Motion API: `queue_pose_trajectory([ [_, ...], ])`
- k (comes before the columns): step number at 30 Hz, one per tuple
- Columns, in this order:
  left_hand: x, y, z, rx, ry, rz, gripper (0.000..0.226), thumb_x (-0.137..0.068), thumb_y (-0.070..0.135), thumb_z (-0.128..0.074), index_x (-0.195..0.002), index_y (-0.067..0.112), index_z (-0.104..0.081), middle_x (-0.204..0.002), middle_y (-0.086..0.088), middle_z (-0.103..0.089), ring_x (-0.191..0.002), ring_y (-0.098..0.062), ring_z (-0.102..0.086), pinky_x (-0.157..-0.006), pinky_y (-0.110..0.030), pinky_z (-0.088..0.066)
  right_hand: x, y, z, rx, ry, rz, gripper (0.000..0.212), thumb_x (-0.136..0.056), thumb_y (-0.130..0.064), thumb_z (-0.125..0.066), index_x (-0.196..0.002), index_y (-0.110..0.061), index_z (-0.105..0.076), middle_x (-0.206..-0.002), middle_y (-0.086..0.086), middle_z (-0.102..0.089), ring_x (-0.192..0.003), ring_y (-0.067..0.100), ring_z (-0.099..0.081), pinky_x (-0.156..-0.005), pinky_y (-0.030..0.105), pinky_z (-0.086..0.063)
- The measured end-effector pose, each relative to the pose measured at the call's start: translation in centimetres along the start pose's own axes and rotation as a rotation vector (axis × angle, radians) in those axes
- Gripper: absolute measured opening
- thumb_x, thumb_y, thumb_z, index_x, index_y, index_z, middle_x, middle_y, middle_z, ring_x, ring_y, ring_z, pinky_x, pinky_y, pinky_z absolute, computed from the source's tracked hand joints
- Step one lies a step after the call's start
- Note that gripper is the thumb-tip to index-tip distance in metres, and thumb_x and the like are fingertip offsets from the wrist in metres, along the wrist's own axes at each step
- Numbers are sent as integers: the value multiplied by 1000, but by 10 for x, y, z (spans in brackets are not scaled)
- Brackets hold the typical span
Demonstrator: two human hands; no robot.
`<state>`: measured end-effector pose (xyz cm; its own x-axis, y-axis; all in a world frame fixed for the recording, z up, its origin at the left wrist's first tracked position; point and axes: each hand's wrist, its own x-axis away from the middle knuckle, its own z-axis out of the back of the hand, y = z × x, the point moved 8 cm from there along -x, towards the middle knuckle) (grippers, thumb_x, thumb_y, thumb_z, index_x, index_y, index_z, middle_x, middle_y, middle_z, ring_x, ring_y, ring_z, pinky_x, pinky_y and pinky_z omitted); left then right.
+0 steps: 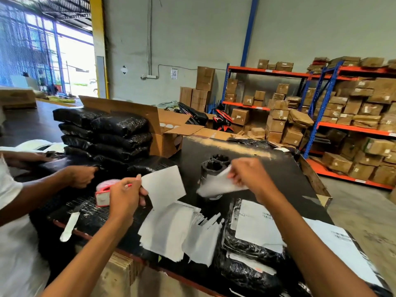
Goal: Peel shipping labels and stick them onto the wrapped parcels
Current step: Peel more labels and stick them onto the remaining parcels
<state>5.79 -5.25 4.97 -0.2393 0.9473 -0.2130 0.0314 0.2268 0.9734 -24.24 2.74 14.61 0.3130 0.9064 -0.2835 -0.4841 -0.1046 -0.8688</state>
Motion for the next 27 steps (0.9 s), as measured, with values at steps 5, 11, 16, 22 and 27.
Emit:
queue_pose_trajectory([
  [5,1,25,-15,-15,-63,-88,28,-95,26,-56,-79,6,-66,-66,-11,-69,-34,-8,-49,-35,-14,-35,8,34,-70,529,-485,-62,30,-89,-21,-53,-81,3,-69,-78,12,-72,-63,17,-60,-61,26,-49],
  [11,12,37,-38,-21,-129,-146,22,-91,28,-62,-79,12,-73,-74,-7,-75,-45,-11,-59,-44,-22,-41,18,68,-104,977,-645,-20,18,-82,-15,-64,-91,0,-65,-93,15,-67,-78,29,-61,-70,32,-52],
  [16,21,57,-60,-82,-101,-277,20,-88,31,-65,-86,15,-77,-72,-4,-75,-53,-18,-67,-49,-25,-49,-5,51,-60,479,-447,4,16,-85,-18,-67,-95,-7,-73,-97,15,-73,-84,24,-69,-75,33,-55],
  [22,34,85,-114,-82,-146,-412,14,-86,28,-67,-90,17,-74,-66,-4,-72,-53,-10,-66,-50,-19,-51,-27,32,-7,-466,-212,-127,48,-77,-48,-66,-106,-10,-65,-97,11,-75,-89,23,-73,-81,32,-57],
  [27,44,93,-171,-82,-279,-496,15,-84,23,-69,-97,19,-73,-82,5,-75,-63,-7,-70,-56,-12,-51,-64,37,29,-599,44,-153,15,-90,-10,-61,-103,-3,-61,-94,11,-72,-78,17,-70,-78,29,-56],
])
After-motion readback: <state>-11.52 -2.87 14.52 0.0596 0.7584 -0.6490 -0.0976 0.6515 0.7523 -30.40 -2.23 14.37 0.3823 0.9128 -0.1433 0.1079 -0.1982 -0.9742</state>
